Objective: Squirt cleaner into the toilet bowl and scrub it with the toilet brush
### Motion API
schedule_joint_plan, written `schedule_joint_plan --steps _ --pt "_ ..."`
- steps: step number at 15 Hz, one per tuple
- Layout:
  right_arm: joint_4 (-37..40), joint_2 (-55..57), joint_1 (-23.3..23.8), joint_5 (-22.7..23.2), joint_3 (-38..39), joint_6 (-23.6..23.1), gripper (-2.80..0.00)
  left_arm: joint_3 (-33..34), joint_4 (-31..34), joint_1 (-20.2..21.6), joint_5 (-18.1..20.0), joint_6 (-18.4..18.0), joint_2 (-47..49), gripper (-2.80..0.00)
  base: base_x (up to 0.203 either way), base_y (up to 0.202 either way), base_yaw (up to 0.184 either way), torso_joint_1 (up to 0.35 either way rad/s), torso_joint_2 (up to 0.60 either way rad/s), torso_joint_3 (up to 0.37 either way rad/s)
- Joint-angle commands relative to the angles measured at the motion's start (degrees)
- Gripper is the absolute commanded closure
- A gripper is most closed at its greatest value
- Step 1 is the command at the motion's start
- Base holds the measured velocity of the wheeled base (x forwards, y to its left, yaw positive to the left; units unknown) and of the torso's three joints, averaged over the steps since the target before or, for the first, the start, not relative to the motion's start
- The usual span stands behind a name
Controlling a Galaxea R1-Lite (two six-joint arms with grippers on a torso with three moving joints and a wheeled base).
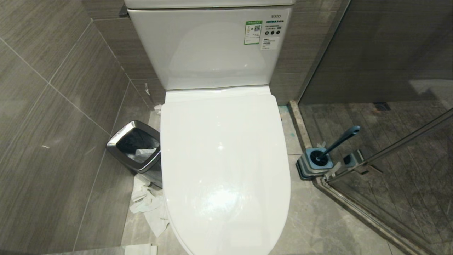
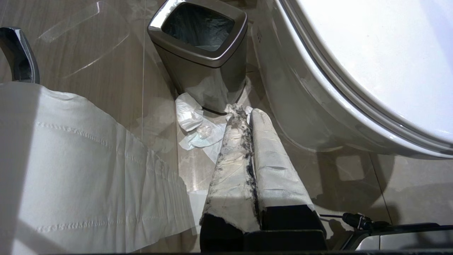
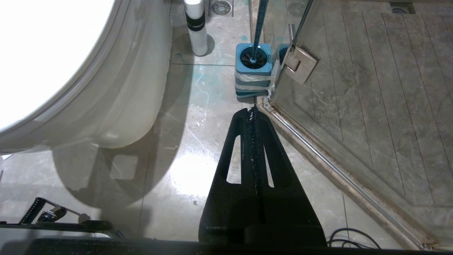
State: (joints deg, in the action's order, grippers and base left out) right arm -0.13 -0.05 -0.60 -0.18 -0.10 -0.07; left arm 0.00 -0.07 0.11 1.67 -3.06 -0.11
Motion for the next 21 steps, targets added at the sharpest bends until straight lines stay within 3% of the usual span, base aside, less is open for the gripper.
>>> schedule_joint_plan --steps 1,21 --pt "-0.04 0.05 -0.02 0.00 0.01 -0.01 0.00 0.09 -0.01 -0.01 0.00 -0.02 0.11 0.00 0.000 0.000 0.000 0.000 0.00 0.000" --pt "-0.04 0.05 -0.02 0.09 0.08 -0.10 0.00 0.09 -0.01 0.07 0.00 -0.02 0.11 0.00 0.000 0.000 0.000 0.000 0.00 0.000"
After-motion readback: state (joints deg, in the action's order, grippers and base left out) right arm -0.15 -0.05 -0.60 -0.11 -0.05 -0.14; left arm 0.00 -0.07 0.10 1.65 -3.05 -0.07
